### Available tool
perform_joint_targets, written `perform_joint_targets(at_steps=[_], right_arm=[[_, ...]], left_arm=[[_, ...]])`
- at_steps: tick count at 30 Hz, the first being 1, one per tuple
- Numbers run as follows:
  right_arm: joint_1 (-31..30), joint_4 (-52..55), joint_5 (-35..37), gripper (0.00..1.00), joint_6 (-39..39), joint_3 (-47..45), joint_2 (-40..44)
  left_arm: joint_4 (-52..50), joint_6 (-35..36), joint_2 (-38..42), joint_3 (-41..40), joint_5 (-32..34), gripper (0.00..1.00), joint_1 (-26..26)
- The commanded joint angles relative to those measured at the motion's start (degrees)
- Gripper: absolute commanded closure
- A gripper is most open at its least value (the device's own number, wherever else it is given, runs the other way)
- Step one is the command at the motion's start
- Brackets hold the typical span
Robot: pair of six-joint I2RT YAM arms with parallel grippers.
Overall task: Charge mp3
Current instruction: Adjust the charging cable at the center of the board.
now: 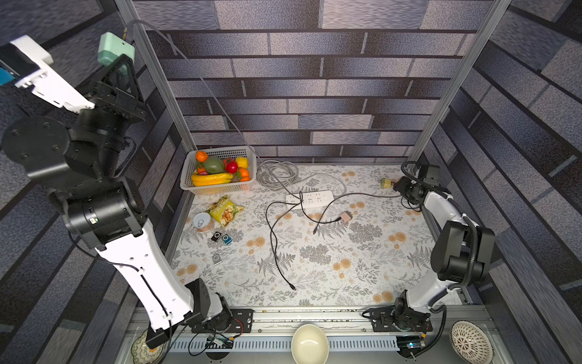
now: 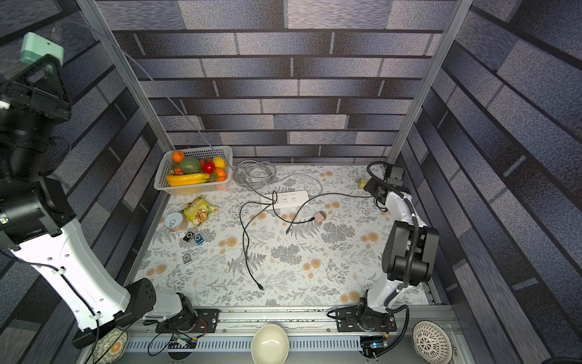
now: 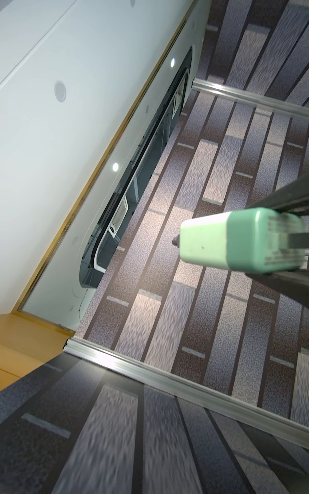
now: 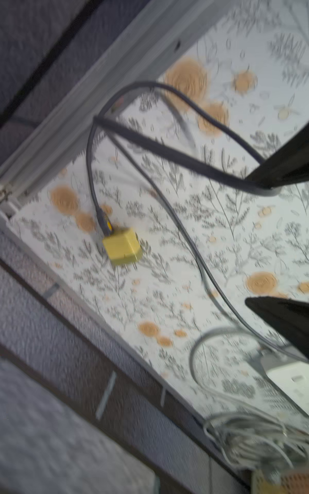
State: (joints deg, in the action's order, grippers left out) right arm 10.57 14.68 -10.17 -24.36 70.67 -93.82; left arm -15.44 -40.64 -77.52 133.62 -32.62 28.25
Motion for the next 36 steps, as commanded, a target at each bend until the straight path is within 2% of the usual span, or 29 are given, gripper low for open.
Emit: perform_joint_targets(at_steps=[1, 4, 7, 10, 13, 17, 21, 27, 32, 36], right_arm=[[-3.87, -12.77, -15.82, 0.17, -1.23, -4.96, 11.1], [-7.61, -17.92, -21.93, 0.14, -2.27, -8.0, 16.3], [-12.68, -18.48, -26.87, 0.13, -1.26, -7.77, 17.85], [-15.01, -15.97, -23.75, 0.13, -1.42, -6.81, 17.09], [-18.03, -20.22, -28.98, 0.13, -2.49, -7.88, 15.07], [-26.56, -20.88, -30.66, 0.13, 3.83, -8.88, 13.48], [-34.88, -20.07, -27.59, 0.14, 9.54, -7.39, 6.18], [-38.83, -27.76, -28.45, 0.18, 7.84, -7.47, -1.24], [-40.17, -31.21, -30.11, 0.18, 7.57, -9.08, -0.22], [-40.69, -37.08, -32.39, 0.17, 6.26, -14.42, 2.05]], left_arm=[[10.38, -2.14, 4.8, -6.34, -3.21, 0.91, -0.83], [11.54, -1.5, 8.28, -11.1, -3.65, 0.91, -0.82], [12.73, -2.3, 10.07, -13.91, -4.2, 0.91, -0.83], [13.55, -3.19, 10.36, -15.34, -4.2, 0.91, -0.83], [14.1, -3.69, 10.27, -16.17, -4.2, 0.91, -0.83], [15.03, -4.31, 10.36, -17.49, -4.03, 0.91, -0.74], [16.0, -5.11, 10.59, -18.55, -4.03, 0.91, -0.74], [14.21, -4.23, 10.34, -17.38, -4.47, 0.91, -0.39], [13.35, -3.3, 10.69, -17.52, -4.42, 0.91, 0.22], [13.25, -3.13, 10.47, -17.7, -4.38, 0.9, 0.4]])
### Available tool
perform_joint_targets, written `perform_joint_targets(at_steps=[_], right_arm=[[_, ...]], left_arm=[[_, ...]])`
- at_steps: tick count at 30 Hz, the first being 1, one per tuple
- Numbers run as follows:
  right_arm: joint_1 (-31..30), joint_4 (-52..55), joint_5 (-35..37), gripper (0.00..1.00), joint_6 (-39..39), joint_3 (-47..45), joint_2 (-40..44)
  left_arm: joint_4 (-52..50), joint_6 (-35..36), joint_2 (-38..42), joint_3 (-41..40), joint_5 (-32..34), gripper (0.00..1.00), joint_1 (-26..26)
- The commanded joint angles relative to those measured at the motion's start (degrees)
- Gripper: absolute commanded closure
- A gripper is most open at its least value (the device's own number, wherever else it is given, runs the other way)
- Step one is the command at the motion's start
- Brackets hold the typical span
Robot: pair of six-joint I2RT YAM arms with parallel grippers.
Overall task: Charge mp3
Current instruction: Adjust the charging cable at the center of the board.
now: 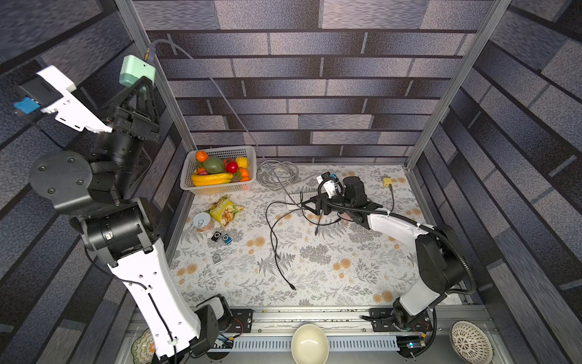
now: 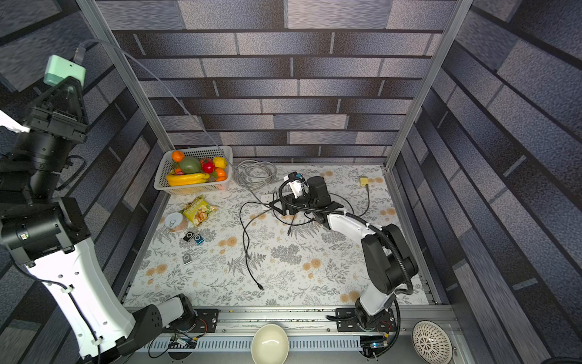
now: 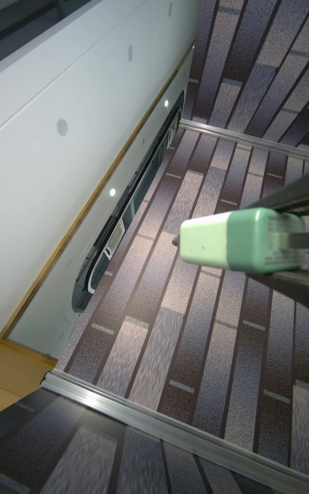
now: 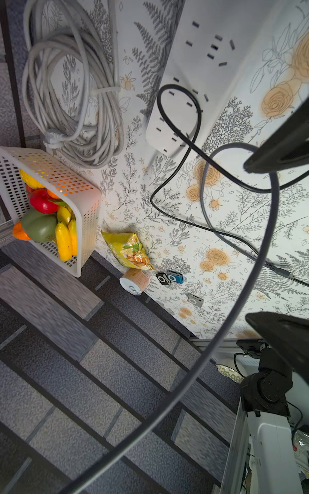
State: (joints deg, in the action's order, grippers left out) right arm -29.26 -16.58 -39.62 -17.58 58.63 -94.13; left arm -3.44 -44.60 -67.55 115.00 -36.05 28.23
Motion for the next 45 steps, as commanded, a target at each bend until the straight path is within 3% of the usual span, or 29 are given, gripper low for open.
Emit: perform_joint_targets(at_steps=[1, 6, 11, 14, 15, 19, 23, 30, 36, 41, 45], right_arm=[[-1.06, -6.64, -3.24, 0.17, -0.36, -3.29, 3.02], [-3.37, -11.28, -2.72, 0.17, -0.28, -7.14, 5.16], [-5.99, -1.7, 6.26, 0.18, 6.18, -2.2, 1.58], [-5.99, 1.09, 12.15, 0.25, 8.21, 0.88, -1.47], [-5.98, 1.93, 13.2, 0.3, 8.88, 1.85, -2.32], [-6.08, 6.1, 17.7, 0.74, 10.87, 7.55, -3.32], [-5.97, 12.4, 25.63, 0.99, 14.99, 13.0, -0.2], [-4.52, 16.37, 33.06, 1.0, 19.8, 23.45, 7.57], [1.41, 13.97, 31.22, 1.0, 12.36, 32.77, 11.54], [7.34, 16.48, 26.44, 1.0, 3.49, 47.87, 9.78], [8.41, 24.29, 26.05, 1.0, 4.01, 64.16, 4.4]], left_arm=[[1.25, 0.83, 0.47, 0.93, -0.98, 0.9, 0.42], [1.05, 1.1, 0.16, 1.06, -1.21, 0.9, 0.6], [2.79, 0.59, 0.95, -0.48, -1.37, 0.9, 0.6], [2.01, 1.08, 1.44, -0.62, -1.48, 0.9, 0.69], [1.79, 1.18, 1.62, -0.65, -1.48, 0.9, 0.69], [1.25, 1.84, 2.72, -1.96, -1.39, 0.9, 1.13], [2.99, 1.46, 4.62, -6.26, -1.39, 0.89, 1.39], [9.8, -3.11, 8.47, -17.64, -1.27, 0.9, 1.48], [16.61, -8.66, 10.86, -25.58, -0.88, 0.9, 1.01], [17.98, -8.67, 12.61, -30.27, 0.18, 0.9, -1.9], [16.6, -6.05, 12.63, -31.99, 0.79, 0.9, -6.61]])
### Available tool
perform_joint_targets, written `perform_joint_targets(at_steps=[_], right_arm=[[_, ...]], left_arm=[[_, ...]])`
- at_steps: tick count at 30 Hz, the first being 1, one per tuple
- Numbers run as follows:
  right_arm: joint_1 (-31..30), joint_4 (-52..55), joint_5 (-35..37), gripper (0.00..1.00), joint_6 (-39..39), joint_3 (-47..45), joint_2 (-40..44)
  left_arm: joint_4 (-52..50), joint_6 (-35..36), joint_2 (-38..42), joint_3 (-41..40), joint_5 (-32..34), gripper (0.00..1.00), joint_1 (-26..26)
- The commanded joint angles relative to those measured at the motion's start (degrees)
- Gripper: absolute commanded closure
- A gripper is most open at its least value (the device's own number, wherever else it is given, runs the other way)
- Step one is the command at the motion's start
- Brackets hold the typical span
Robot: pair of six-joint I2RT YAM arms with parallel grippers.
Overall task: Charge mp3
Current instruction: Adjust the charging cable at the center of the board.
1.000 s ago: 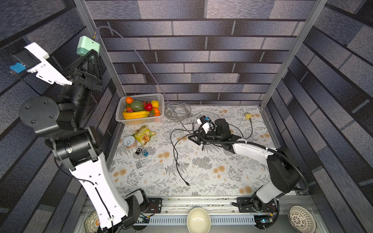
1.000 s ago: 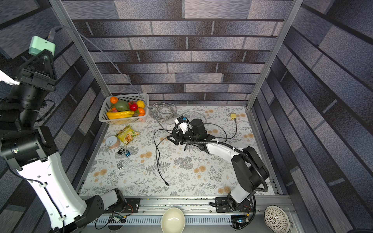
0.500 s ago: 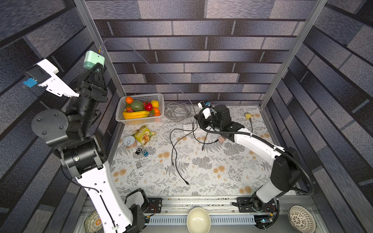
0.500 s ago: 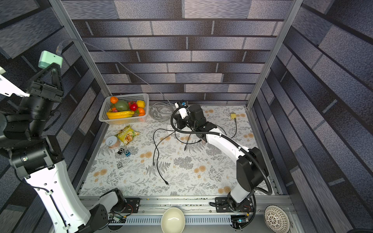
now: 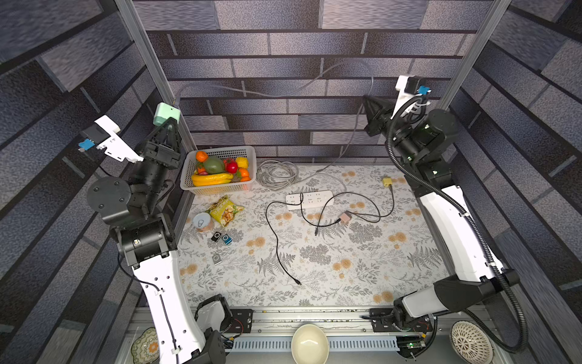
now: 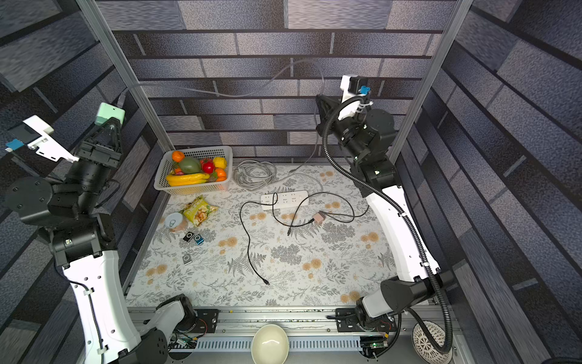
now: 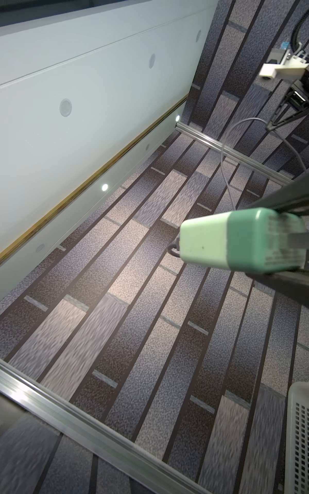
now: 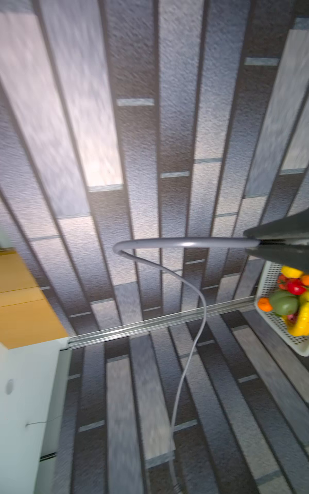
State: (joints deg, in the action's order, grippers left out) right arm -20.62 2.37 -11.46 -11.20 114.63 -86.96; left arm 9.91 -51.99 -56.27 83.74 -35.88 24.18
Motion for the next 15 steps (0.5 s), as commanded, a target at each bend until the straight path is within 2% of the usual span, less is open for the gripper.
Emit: perform_joint_targets(at_steps=[1, 3, 5, 9, 11, 15], right_arm=[[-0.22, 7.55, -1.22, 1.0, -1.26, 12.51, -4.48], [0.13, 11.16, -0.39, 1.0, 0.38, 20.28, -9.75], [0.68, 12.66, -2.6, 1.0, 0.25, 26.61, -15.22], [0.88, 12.56, -8.73, 1.0, -1.93, 37.32, -27.59], [1.02, 9.12, -10.13, 1.0, -3.76, 39.48, -34.31], [1.3, -6.06, -14.94, 1.0, -13.02, 38.65, -44.88]], left_arm=[[2.63, 2.43, 1.18, -1.11, 0.99, 0.9, -4.07], [0.22, 6.17, 0.86, -2.01, 2.83, 0.9, -8.08], [-1.96, 9.53, 0.52, -2.98, 5.16, 0.9, -11.16], [-4.18, 13.27, -0.97, -5.0, 8.94, 0.9, -12.68], [-4.49, 14.55, -1.77, -6.35, 10.41, 0.9, -12.72], [-1.85, 17.4, -2.26, -11.68, 14.88, 0.9, -12.6]])
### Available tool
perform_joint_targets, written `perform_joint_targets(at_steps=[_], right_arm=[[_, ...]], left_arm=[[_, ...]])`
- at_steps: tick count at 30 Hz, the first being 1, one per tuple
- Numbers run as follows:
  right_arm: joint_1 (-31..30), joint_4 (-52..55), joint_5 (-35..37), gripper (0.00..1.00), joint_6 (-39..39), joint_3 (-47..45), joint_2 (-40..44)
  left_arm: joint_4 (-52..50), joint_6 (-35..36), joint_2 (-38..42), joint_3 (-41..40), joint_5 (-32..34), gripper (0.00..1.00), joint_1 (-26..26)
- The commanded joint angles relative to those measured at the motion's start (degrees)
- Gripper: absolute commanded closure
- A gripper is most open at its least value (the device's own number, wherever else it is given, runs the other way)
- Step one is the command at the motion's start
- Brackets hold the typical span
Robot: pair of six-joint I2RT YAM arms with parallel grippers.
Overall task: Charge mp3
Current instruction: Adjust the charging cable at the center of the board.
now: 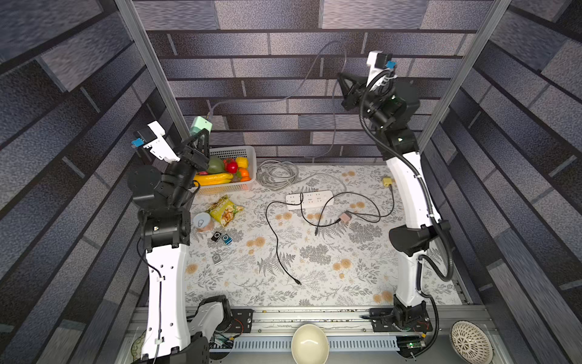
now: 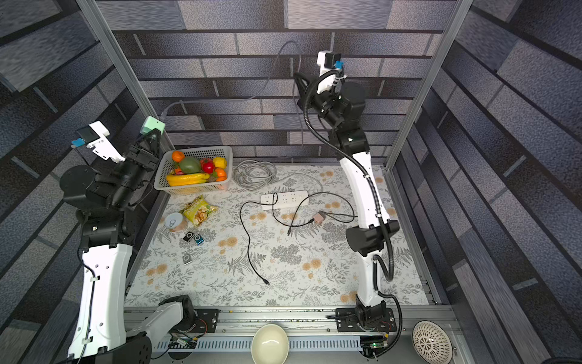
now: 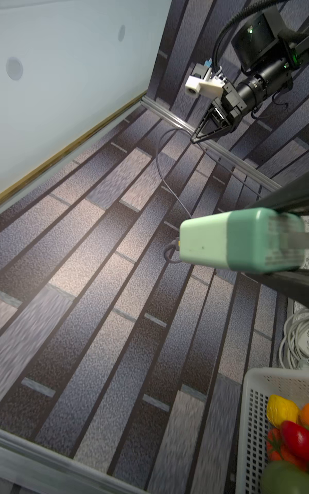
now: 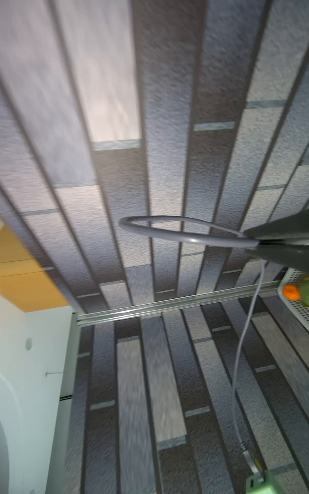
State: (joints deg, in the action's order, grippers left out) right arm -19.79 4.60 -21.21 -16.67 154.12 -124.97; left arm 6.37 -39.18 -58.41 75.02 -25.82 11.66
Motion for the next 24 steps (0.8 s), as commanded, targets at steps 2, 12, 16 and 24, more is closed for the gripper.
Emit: perform_joint_targets(at_steps=[2, 12, 16, 24], right_arm=[[0.33, -14.68, -7.21, 1.0, -13.16, 0.95, -12.99], [0.39, 10.31, -8.87, 0.28, -6.73, -15.89, -1.67], [0.39, 15.53, 0.9, 0.2, -2.84, -48.17, 19.99], [-7.55, 18.59, 2.81, 0.24, 1.89, -74.19, 28.72]], left_arm=[[3.19, 6.88, 0.18, -5.68, 8.02, 0.9, 0.02], [2.51, 9.01, 0.2, -7.38, 17.29, 0.9, 7.92], [1.19, 11.33, 0.64, -7.95, 23.46, 0.9, 7.91], [2.35, 14.27, -1.87, -5.41, 25.39, 0.9, 4.71]])
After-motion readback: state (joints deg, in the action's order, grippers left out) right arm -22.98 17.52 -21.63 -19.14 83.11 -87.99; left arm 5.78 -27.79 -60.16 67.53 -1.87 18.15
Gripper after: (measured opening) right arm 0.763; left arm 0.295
